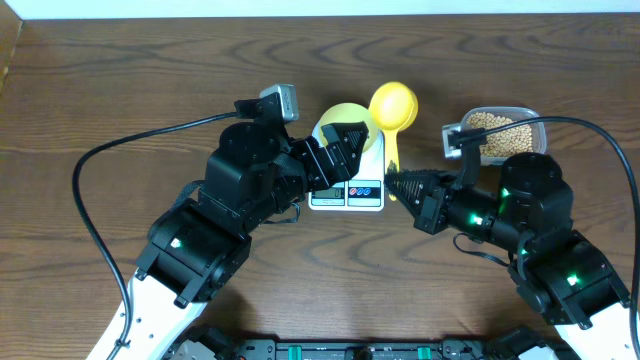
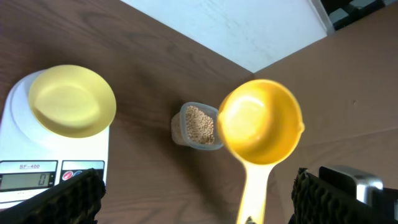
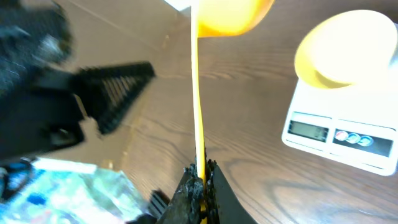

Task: Scoop item into bowl and weigh 50g on scale
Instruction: 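Bring the right gripper to the scoop handle held by the left gripper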

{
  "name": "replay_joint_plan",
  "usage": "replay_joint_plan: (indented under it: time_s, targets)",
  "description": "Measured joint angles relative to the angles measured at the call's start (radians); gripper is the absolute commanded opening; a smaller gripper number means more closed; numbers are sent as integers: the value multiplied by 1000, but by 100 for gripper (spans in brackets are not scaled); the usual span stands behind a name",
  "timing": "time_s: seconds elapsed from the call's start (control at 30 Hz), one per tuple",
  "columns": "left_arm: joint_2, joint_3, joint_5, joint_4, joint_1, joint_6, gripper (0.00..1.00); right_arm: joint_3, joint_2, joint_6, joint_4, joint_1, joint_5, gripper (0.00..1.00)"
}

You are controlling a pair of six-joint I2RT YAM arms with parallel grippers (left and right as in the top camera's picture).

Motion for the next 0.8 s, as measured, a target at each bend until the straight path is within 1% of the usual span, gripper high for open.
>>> replay_joint_plan:
  time_s: [0.23, 0.37, 0.43, 0.47, 0.5, 0.57, 0.63, 0.67, 0.8]
  targets:
    - [29, 0, -16, -18, 0, 51, 98, 0, 7, -164, -101, 43, 6, 2]
    - [101, 0, -15, -34, 0, 68, 98, 0, 8, -254, -123, 100, 32, 2]
    - [123, 0, -15, -34, 0, 69, 99, 0, 8, -270, -130, 122, 62, 2]
    - [129, 0, -15, -34, 0, 69, 95, 0, 8, -276, -133, 130, 75, 2]
    - [134, 0, -15, -34, 0, 69, 87, 0, 8, -278, -135, 137, 86, 2]
    - [138, 0, -15, -35, 0, 72, 82, 0, 8, -285, -143, 147, 114, 2]
    - [138, 0, -15, -34, 0, 74, 71, 0, 8, -288, -156, 148, 142, 2]
    - [138, 0, -15, -34, 0, 73, 67, 0, 8, -290, -159, 148, 151, 2]
    - [138, 0, -15, -34, 0, 74, 62, 0, 8, -293, -163, 148, 176, 2]
